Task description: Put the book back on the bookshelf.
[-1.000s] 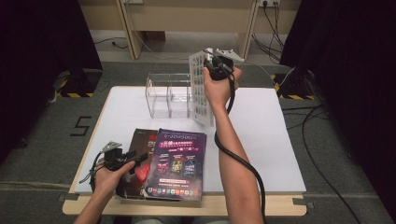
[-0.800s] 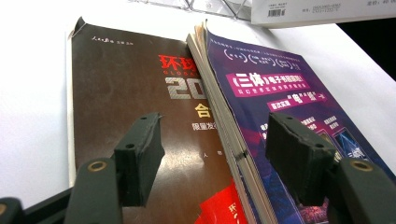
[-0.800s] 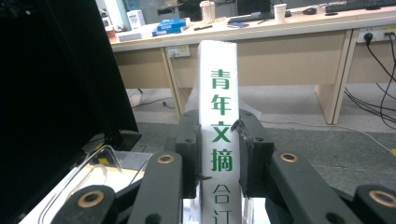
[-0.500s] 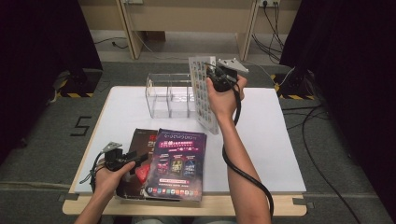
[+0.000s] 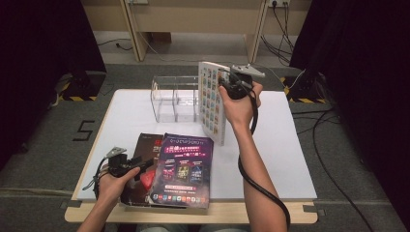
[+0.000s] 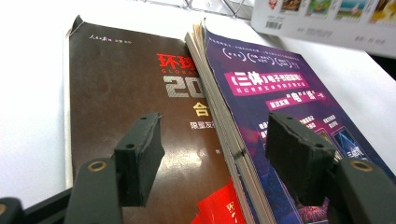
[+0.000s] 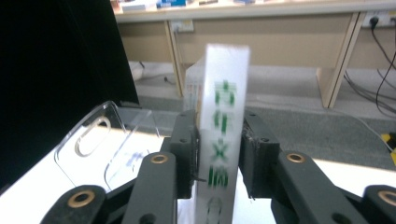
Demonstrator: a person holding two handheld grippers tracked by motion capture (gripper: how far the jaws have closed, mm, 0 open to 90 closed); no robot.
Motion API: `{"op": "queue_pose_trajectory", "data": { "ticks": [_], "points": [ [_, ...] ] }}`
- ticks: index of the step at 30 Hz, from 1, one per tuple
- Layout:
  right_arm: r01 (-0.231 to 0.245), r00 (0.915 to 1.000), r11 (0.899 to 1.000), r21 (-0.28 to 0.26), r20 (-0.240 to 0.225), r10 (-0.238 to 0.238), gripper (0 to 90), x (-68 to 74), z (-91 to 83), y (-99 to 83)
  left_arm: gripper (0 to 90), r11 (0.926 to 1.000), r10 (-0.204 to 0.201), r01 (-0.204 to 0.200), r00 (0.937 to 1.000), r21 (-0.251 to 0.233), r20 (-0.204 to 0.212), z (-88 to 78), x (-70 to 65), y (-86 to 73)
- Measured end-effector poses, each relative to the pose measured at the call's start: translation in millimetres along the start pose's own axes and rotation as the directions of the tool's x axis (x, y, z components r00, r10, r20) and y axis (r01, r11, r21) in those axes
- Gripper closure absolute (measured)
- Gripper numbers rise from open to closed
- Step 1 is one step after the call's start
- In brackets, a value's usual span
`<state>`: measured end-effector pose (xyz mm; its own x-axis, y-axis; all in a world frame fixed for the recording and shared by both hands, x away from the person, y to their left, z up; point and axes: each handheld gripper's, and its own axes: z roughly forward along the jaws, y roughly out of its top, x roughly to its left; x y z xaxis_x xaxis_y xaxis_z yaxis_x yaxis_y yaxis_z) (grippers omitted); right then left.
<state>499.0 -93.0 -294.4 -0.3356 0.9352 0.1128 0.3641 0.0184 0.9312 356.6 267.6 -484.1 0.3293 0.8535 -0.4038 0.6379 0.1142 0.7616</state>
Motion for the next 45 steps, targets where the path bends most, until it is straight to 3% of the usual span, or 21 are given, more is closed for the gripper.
{"op": "queue_pose_trajectory", "data": {
  "ticks": [2,3,4,5,16,21,25,30,34,38,44,45],
  "points": [
    [-0.012,0.9999,0.999,0.048,-0.009,0.012,68.5,-3.8,1.2,-3.8,35.7,1.0,0.001,-0.001,1.0,0.001,0.0,0.4,-0.4,-0.3],
    [-0.012,0.9999,0.999,0.048,-0.009,0.012,68.5,-3.8,1.2,-3.8,35.7,1.0,0.001,-0.001,1.0,0.001,0.0,0.4,-0.4,-0.3],
    [-0.053,0.9978,0.998,0.026,-0.037,0.054,69.3,-6.6,-0.4,-11.6,35.7,1.0,-0.001,0.001,1.0,0.002,0.0,1.0,-0.7,-0.7],
    [-0.06,0.9974,0.998,0.035,-0.037,0.062,69.2,-7.0,-1.3,-12.8,35.7,1.0,-0.001,0.001,1.0,0.002,0.0,1.0,-0.7,-0.7],
    [-0.069,0.9946,0.994,0.083,-0.071,0.075,66.0,-11.8,-8.1,-14.6,35.7,1.0,0.002,-0.002,1.0,0.005,0.001,2.0,-2.8,-1.0],
    [-0.096,0.9892,0.988,0.12,-0.099,0.108,62.6,-12.7,-1.7,-14.1,35.7,1.0,0.006,-0.006,1.0,0.007,0.003,2.0,-3.2,-0.7],
    [-0.131,0.9784,0.979,0.158,-0.139,0.153,62.5,-13.6,6.8,-13.9,35.7,1.0,0.005,-0.005,1.0,0.005,0.004,1.7,-3.0,-0.5],
    [-0.13,0.9809,0.973,0.19,-0.119,0.154,68.1,-12.5,15.6,-15.3,35.7,1.0,-0.001,0.001,1.0,0.001,0.003,1.3,-2.5,-0.3],
    [-0.173,0.9728,0.965,0.197,-0.119,0.198,72.8,-11.9,16.3,-13.3,35.7,1.0,0.002,-0.002,1.0,0.001,0.002,1.1,-2.1,-0.4],
    [-0.174,0.9728,0.967,0.185,-0.12,0.198,73.7,-6.6,16.4,-9.9,35.7,1.0,0.002,-0.002,1.0,0.001,0.002,0.9,-2.0,-0.4],
    [-0.134,0.9811,0.982,0.135,-0.122,0.15,73.9,9.3,17.0,0.3,35.7,1.0,-0.001,0.001,1.0,0.001,0.005,1.0,-1.5,-0.6],
    [-0.112,0.9863,0.989,0.101,-0.11,0.123,73.9,14.5,17.5,5.6,35.7,1.0,-0.001,0.001,1.0,-0.001,0.005,0.2,-0.9,-0.2]
  ]
}}
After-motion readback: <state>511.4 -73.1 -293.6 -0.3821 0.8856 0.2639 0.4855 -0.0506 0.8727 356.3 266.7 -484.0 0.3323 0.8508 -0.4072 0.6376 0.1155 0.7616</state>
